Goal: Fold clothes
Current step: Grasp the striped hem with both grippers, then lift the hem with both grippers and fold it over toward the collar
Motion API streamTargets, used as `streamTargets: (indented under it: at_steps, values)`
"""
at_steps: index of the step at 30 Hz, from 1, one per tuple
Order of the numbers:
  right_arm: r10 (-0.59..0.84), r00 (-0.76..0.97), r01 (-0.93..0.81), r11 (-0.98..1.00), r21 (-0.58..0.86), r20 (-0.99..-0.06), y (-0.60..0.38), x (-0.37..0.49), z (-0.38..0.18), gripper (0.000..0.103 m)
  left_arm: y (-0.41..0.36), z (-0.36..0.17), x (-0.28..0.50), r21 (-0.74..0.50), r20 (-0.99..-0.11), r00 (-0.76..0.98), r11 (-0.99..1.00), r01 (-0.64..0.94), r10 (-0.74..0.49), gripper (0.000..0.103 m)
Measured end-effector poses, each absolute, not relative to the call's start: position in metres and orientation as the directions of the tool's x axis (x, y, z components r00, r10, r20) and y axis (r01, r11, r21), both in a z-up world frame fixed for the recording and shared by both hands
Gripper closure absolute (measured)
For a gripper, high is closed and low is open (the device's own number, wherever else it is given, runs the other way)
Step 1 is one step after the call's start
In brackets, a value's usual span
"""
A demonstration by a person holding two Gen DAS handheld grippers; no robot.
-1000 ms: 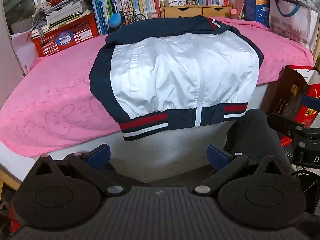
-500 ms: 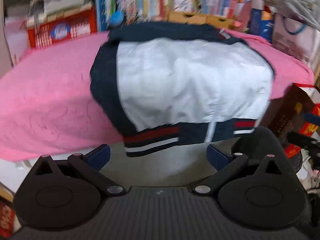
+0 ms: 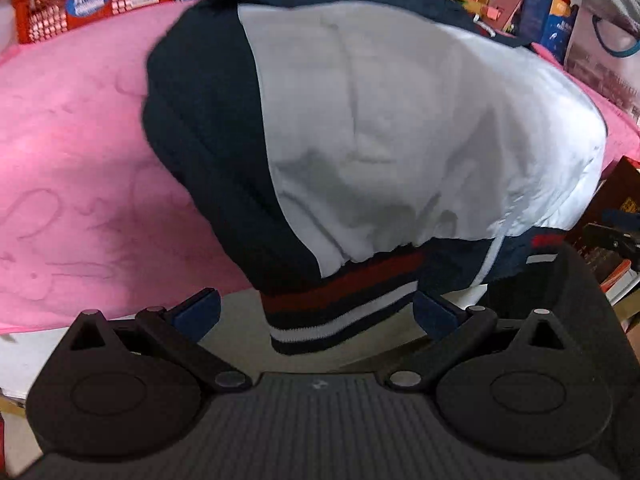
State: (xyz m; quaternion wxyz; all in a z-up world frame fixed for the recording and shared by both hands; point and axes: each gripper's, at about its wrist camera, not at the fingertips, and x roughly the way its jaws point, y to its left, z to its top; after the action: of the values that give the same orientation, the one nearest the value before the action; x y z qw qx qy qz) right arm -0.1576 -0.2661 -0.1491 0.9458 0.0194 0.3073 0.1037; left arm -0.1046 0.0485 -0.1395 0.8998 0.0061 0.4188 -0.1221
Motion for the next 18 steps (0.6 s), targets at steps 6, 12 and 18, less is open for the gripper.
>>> streamTargets:
  at_steps: [6, 12, 18]
  values:
    - [0.25, 0.742, -0.222, 0.967, 0.125, -0.622, -0.271, -0.127, -0.166, 0.0, 0.05, -0.159, -0.082, -0.104, -0.766, 0.594, 0.96, 0.259, -0.243, 0.0]
    - [0.299, 0.706, -0.246, 0.954, 0.173, -0.642, -0.274, -0.105, -0.177, 0.0, 0.049, -0.167, -0.074, -0.137, -0.759, 0.583, 0.946, 0.294, -0.291, 0.0]
    - [0.373, 0.681, -0.276, 0.928, 0.251, -0.63, -0.276, -0.094, -0.179, 0.003, 0.048, -0.166, -0.074, -0.197, -0.772, 0.561, 0.952, 0.235, -0.298, 0.0]
